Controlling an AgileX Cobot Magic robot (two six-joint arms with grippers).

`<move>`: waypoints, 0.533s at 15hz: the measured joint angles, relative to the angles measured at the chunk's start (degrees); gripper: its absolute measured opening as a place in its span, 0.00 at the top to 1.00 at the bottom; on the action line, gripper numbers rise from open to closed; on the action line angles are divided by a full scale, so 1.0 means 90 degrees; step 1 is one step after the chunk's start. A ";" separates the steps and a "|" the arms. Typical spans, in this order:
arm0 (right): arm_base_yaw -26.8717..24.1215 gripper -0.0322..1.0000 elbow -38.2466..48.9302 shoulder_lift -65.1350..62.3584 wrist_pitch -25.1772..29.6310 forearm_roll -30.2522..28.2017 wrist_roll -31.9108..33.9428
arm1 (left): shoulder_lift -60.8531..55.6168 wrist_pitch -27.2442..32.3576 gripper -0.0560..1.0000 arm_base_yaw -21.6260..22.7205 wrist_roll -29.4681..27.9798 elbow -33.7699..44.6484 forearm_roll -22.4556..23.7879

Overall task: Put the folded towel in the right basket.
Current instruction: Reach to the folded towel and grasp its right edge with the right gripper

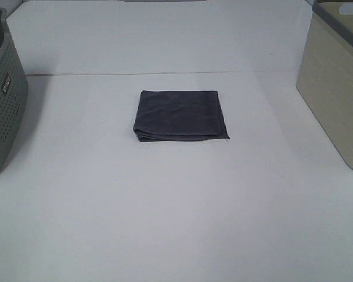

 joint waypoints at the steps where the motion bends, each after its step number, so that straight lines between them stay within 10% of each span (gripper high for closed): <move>1: 0.0000 0.03 0.0000 0.0000 0.0000 0.0000 0.0000 | 0.0000 0.0000 0.01 0.0000 0.0000 0.0000 -0.0045; 8: 0.0000 0.03 0.0000 0.0000 0.0000 0.0000 0.0000 | 0.0000 0.0000 0.01 0.0000 0.0019 0.0000 -0.0331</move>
